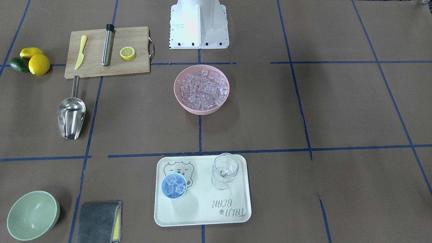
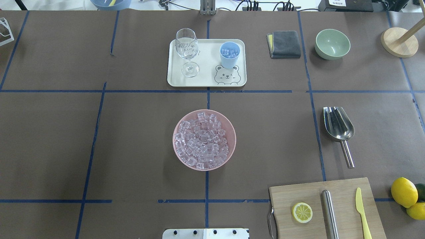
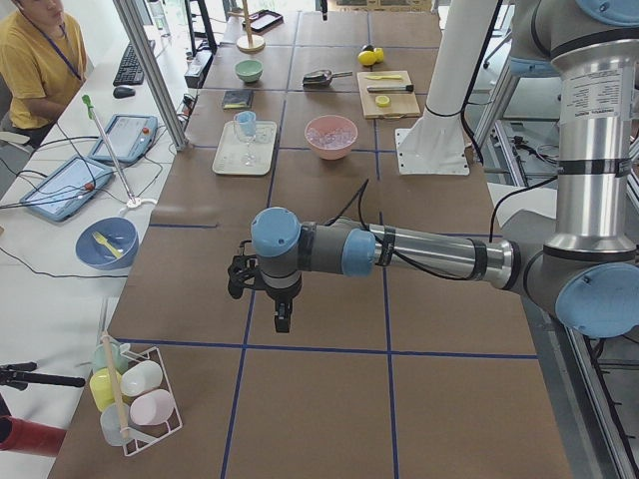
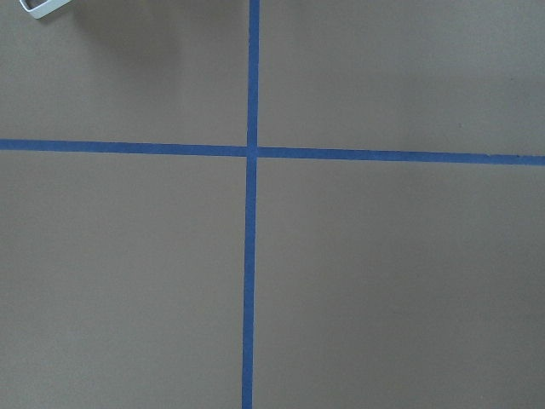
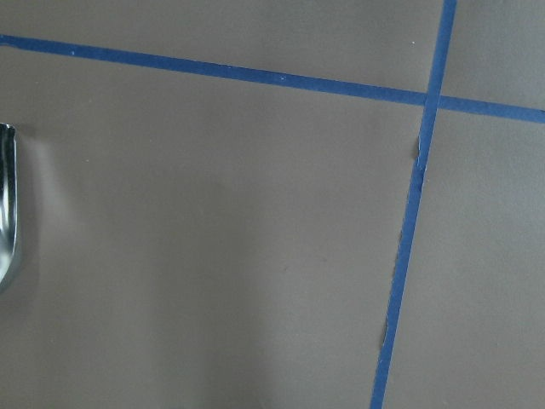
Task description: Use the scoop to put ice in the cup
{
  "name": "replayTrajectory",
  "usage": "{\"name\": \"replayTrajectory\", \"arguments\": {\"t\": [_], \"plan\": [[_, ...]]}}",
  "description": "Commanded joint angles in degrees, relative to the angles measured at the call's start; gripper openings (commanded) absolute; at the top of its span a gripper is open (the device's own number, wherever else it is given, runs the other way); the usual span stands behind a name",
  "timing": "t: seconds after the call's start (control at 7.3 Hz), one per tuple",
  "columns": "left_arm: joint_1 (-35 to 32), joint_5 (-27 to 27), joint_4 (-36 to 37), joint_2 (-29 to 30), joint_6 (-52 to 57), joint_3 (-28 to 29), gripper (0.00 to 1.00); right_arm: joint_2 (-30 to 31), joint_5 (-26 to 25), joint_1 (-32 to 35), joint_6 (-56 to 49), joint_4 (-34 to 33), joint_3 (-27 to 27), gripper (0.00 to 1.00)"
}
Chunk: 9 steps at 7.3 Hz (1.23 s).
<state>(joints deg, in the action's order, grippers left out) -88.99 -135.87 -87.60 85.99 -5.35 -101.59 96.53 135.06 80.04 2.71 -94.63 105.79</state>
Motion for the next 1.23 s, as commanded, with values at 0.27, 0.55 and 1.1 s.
{"name": "replayTrajectory", "arguments": {"t": [0.27,0.55,1.1], "plan": [[0.1,2.3,0.1,0.0,8.3,1.4,1.00,0.2,0.3,0.3,0.1,0.0,-0.3,1.00],[0.1,1.6,3.6,1.1,10.5,2.5,1.00,0.5,0.3,0.6,0.3,0.0,-0.2,1.00],[0.3,-1.3,7.8,2.2,9.6,2.8,1.00,1.4,-0.6,1.8,6.3,6.3,-0.2,1.00]]}}
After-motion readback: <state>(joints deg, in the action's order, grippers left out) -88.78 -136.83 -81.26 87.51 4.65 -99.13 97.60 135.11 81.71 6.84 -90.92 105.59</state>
